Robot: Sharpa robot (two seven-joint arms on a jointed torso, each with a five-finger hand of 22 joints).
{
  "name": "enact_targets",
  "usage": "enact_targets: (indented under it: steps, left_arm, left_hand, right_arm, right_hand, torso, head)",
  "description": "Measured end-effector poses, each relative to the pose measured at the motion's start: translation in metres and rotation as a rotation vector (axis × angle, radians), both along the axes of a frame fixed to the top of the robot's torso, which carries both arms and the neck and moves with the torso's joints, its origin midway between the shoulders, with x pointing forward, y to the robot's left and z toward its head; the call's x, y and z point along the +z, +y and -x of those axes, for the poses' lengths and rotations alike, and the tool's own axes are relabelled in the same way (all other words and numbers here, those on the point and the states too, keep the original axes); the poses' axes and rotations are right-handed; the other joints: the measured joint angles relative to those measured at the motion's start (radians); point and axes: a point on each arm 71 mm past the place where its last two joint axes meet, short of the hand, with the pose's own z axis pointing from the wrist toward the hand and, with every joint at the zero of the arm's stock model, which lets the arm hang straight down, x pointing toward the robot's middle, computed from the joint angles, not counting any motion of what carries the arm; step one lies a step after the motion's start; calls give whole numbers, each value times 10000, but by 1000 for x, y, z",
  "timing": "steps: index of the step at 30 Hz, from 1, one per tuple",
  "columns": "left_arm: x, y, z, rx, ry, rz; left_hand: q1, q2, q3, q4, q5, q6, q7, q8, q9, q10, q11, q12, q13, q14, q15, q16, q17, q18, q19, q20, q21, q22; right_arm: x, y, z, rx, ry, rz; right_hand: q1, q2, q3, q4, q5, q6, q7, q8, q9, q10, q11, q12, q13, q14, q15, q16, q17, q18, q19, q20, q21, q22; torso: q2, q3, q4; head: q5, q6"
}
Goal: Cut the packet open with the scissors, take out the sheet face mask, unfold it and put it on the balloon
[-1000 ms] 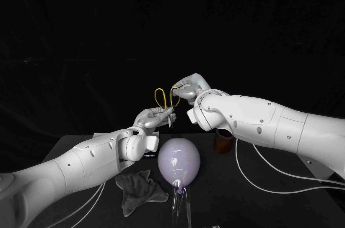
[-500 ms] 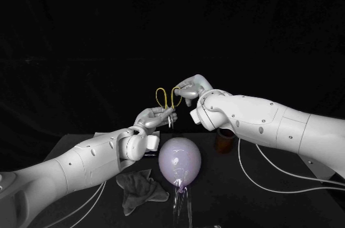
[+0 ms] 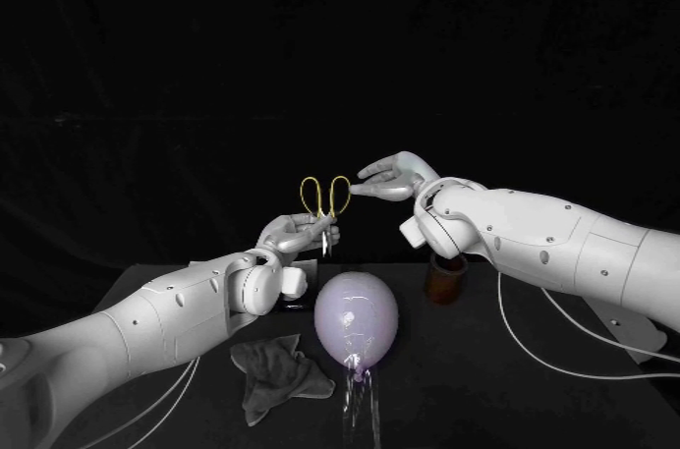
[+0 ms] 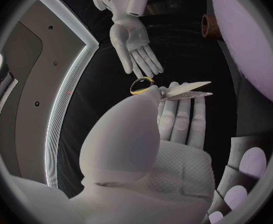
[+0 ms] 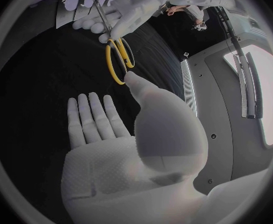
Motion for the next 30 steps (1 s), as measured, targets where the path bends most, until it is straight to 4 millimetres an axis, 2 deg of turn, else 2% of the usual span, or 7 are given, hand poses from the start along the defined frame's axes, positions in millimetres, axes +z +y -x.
enact_targets:
  steps: [2, 6, 10, 18, 22, 26, 30]
  left_arm:
    - [-1, 5, -2, 50, -29, -251]
    - [0, 21, -8, 142, -157, -894]
    - [9, 41, -17, 1, -438, -1685]
    - [36, 69, -29, -1479, -740, -3411]
    - [45, 76, -30, -2461, -560, -4223]
    - [45, 74, -28, -3428, -174, -4825]
    - [42, 72, -26, -4150, 239, -5209]
  left_hand:
    - [-38, -38, 25, 22, 0, 0, 0, 14, 0, 15, -14, -5, 0, 16, -15, 0, 7, -2, 15, 15, 0, 0]
    - [-115, -115, 261, -41, -28, -52, 20, 102, 0, 15, -15, -6, 0, 16, -15, 0, 22, -4, 199, 17, 69, 22]
    - [-265, -264, 488, -127, 12, -53, 19, 249, 0, 122, -47, -44, 0, 42, -40, -51, 65, -8, 591, -19, 295, 86]
    - [-371, -370, 539, -156, 19, -54, 19, 302, 0, 180, -35, -45, 0, 115, -45, -51, 116, 93, 1086, -164, 598, 196]
    - [-422, -421, 539, -156, 20, -55, 19, 317, 0, 252, -107, -65, 3, 126, -54, -51, 139, 99, 1138, -217, 616, 209]
    - [-501, -409, 509, -186, 21, -89, 53, 321, 2, 313, -117, -76, 17, 374, -89, -50, 209, 98, 1265, -271, 763, 251]
    - [-545, -404, 509, -187, 21, -89, 53, 321, 55, 341, -124, -84, 17, 411, -125, -14, 237, 96, 1300, -306, 776, 273]
  right_arm:
    - [0, -6, -1, 145, -76, 82]
    - [3, -20, -2, 320, -415, 236]
    - [8, -39, -1, 386, -949, 472]
    - [16, -47, 17, 1408, -2283, 1639]
    - [17, -28, 29, 2296, -3109, 2588]
    - [19, 0, 42, 3174, -4159, 3720]
    - [20, 27, 55, 3833, -5212, 4785]
  right_hand:
    - [152, 152, -410, 17, -36, -334, -53, -129, -156, -116, -17, 0, 0, -174, 42, 3, -107, -1, -237, -9, -363, -309]
    - [622, 490, -783, -107, -37, 270, 163, 6, -42, 207, -26, 101, 19, 129, -37, 278, -188, -1, 58, -5, -509, -462]
    - [1414, 969, -519, -492, -111, 1250, 381, 376, 4, 1474, -665, 484, 59, 2815, -865, 1086, -39, 404, 3189, -284, 728, 60]
    - [1599, 864, 225, -779, 190, 2233, 178, 363, -316, 2898, -1363, 398, 1, 8243, -2224, 3032, 1030, 404, 7069, -1698, 3685, 1628]
    - [1189, 458, 1405, -710, 245, 2523, 131, 102, -591, 3299, -1398, 15, 5, 8956, -2233, 6689, 4797, -12, 8420, -1815, 7867, 6091]
    - [1008, 278, 1924, -707, 299, 2557, 97, 26, -640, 3286, -1411, 15, 5, 9025, -2207, 8548, 7061, -318, 9035, -1741, 9659, 8222]
    - [913, 145, 2262, -726, 299, 2560, 94, -10, -642, 3192, -1419, 15, 5, 9028, -2205, 9327, 7991, -319, 9175, -1652, 10399, 9105]
  torso:
    - [0, 2, -1]
    - [0, 9, -1]
    - [7, 9, -1]
    - [16, 15, 15]
    - [10, 16, 16]
    - [-1, 15, 23]
    - [4, -4, 34]
  head:
    - [12, 7]
    - [58, 7]
    - [97, -5]
    - [233, -99]
    - [314, -145]
    - [361, -160]
    - [391, -160]
